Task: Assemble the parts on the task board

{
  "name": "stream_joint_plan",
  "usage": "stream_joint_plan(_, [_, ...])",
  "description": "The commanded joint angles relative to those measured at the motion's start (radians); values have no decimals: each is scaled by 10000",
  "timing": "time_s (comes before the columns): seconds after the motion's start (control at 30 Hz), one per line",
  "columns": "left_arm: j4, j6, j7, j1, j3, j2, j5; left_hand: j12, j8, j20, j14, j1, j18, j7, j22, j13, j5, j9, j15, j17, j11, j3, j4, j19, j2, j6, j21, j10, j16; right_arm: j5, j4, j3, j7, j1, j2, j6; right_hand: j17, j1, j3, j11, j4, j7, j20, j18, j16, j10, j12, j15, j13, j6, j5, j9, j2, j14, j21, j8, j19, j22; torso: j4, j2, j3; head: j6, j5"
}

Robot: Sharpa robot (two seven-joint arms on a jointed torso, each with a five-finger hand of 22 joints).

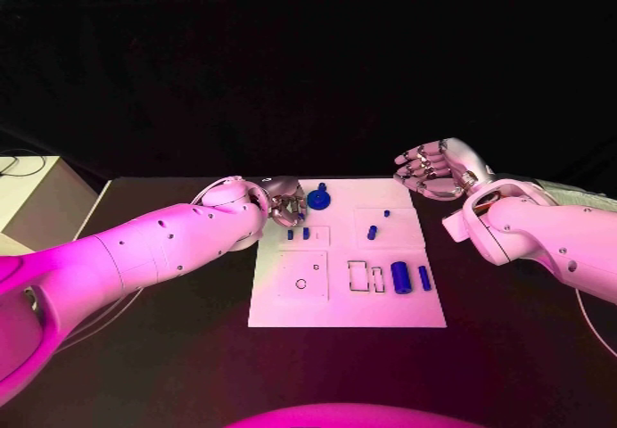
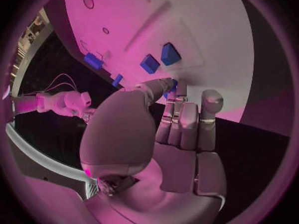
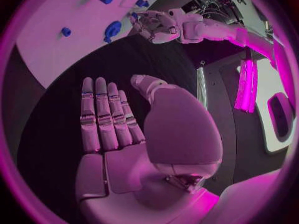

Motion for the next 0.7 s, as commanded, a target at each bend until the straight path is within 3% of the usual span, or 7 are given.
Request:
stream_joint_plan(0.03, [10, 205, 95, -73, -53, 12, -51, -46, -24, 7, -61, -14, -29, 6, 5, 8, 65, 12, 5, 11, 19, -25, -28, -48, -46, -28, -28, 43, -30, -24, 0, 4, 139, -3, 6, 105, -8, 47, -26, 14, -48, 40, 12, 58, 17, -67, 21, -8, -13, 38, 52, -9, 13, -42, -5, -32, -8, -9, -5, -1, -2, 9, -6])
stream_joint_plan(0.33, [85, -215, 283, -78, -54, -93, -38, -57, -108, 7, -87, -7, -27, 5, 1, 47, 62, -16, 0, -34, 7, -49, -61, -45, -98, -111, -33, 76, -31, -18, -7, 4, 144, -6, 3, 101, -16, 46, -28, 15, -51, 40, 13, 57, 16, -71, 21, -7, -13, 38, 54, -10, 10, -43, -5, -36, -7, -21, 9, 4, -11, 46, -12])
stream_joint_plan(0.7, [120, -448, 319, -88, -52, -179, -22, -182, -639, -30, -137, -30, -23, -24, -23, 195, 67, -270, -54, -85, -57, -21, -86, -39, -219, -768, -62, 97, -26, -17, -22, 4, 157, -10, -1, 8, -79, 12, -94, 63, -57, 79, 41, 45, -16, -193, -25, 35, -23, -8, 54, -31, -41, -131, -26, -85, -60, -108, 7, 4, -16, 38, -2])
